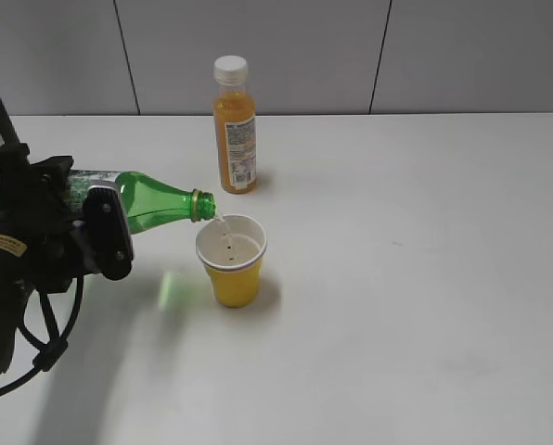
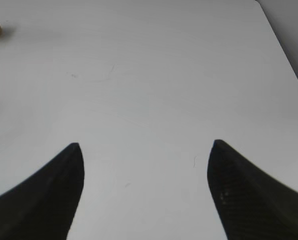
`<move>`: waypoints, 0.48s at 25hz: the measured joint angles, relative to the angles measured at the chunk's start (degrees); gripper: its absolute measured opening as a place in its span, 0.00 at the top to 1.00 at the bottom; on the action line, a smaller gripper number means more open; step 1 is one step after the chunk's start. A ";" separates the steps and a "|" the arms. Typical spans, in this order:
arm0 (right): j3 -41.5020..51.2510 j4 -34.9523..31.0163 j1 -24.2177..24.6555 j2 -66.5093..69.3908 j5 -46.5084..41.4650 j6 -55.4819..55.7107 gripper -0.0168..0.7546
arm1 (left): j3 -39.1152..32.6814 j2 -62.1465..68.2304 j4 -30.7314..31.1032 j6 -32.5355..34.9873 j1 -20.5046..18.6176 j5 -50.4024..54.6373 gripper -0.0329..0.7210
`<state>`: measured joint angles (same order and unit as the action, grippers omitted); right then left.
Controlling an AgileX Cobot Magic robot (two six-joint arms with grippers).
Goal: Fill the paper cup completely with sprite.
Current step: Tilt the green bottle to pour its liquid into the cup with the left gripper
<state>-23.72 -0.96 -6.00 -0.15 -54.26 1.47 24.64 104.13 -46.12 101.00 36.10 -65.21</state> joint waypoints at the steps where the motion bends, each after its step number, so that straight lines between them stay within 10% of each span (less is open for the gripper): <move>1: 0.00 0.00 0.00 0.00 0.00 0.00 0.21 | 0.00 0.00 0.00 0.13 0.00 0.00 0.35; 12: 0.00 0.00 0.00 0.00 0.00 0.00 0.21 | 0.18 0.00 -0.05 1.53 0.00 -0.02 0.35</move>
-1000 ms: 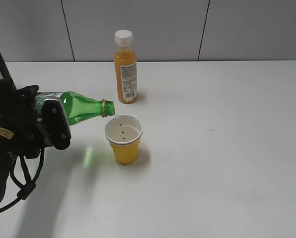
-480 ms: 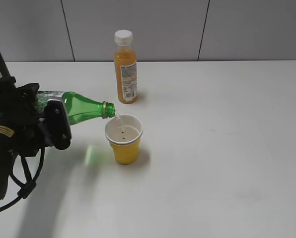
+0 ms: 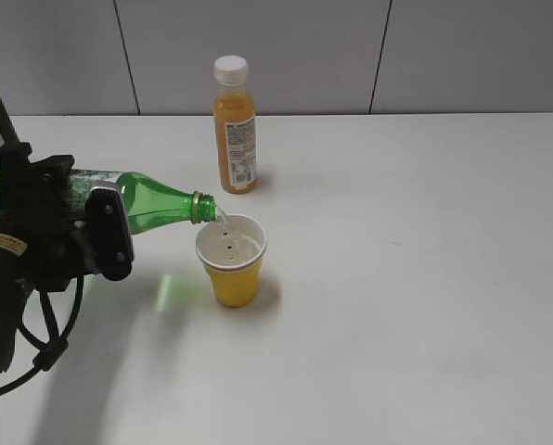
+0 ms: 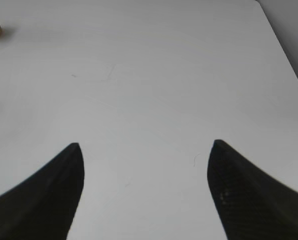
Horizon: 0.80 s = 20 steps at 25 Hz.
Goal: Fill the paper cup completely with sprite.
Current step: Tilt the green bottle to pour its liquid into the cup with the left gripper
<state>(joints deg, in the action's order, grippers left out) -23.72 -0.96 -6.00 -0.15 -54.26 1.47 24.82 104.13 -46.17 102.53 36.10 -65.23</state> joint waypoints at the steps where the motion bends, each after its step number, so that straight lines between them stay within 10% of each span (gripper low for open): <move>1: 0.00 0.00 0.00 0.00 0.00 0.00 0.21 | 0.07 0.00 0.00 0.14 0.00 0.00 0.35; 20: 0.00 -0.05 0.00 0.00 0.00 0.00 0.21 | 0.28 0.00 -0.99 2.11 0.00 -0.18 0.35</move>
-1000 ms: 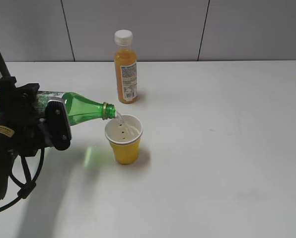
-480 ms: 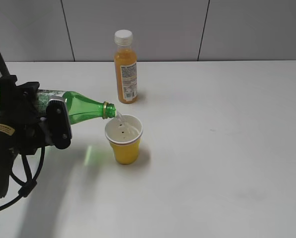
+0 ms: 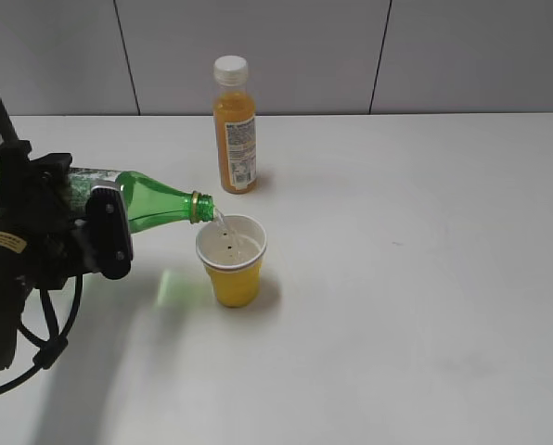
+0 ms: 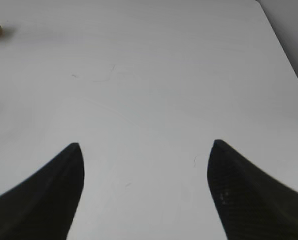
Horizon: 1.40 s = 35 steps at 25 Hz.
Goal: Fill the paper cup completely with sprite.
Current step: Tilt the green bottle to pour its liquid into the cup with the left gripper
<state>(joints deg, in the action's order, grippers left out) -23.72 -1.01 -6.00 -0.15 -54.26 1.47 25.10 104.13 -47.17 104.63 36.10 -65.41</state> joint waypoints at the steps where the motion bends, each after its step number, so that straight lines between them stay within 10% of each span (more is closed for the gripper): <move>1: 0.00 0.00 0.00 0.00 0.00 0.00 0.21 | 0.00 0.00 0.00 0.25 0.00 -0.05 0.35; 35: 0.00 -0.05 0.00 0.00 0.00 0.00 0.21 | 0.00 0.00 -0.24 1.05 0.00 -0.45 0.35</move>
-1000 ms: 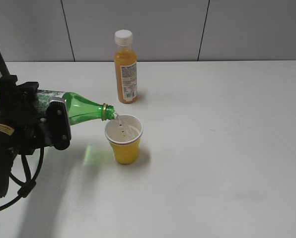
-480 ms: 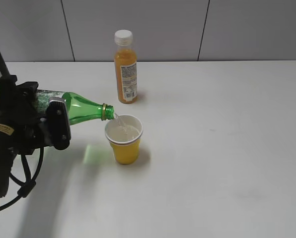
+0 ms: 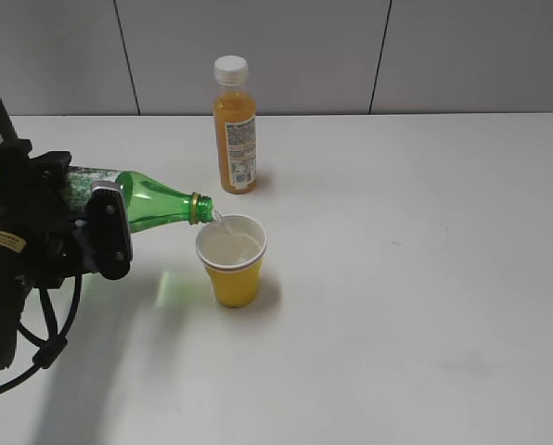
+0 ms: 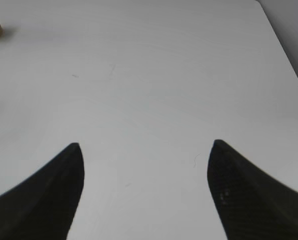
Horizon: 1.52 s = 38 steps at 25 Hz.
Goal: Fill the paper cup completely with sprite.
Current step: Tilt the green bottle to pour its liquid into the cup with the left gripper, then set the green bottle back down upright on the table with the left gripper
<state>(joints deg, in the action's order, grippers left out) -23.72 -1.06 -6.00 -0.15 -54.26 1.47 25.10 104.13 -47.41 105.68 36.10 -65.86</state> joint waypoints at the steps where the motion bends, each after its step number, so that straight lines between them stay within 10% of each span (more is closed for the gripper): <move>1: 0.00 0.00 0.00 0.00 0.00 0.00 0.21 | 0.00 0.00 0.00 0.00 0.00 0.00 0.35; 20: 0.00 0.00 0.00 0.00 0.00 0.00 0.21 | 0.00 0.00 2.95 -13.62 0.00 -0.07 0.35; 38: 0.00 0.00 0.00 0.00 0.00 0.00 0.21 | 0.00 0.00 4.70 -83.14 -0.24 -0.07 0.35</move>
<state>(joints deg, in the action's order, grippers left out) -23.72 -1.06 -6.00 -0.15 -54.26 1.47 25.10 104.13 -42.71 22.54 35.86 -65.92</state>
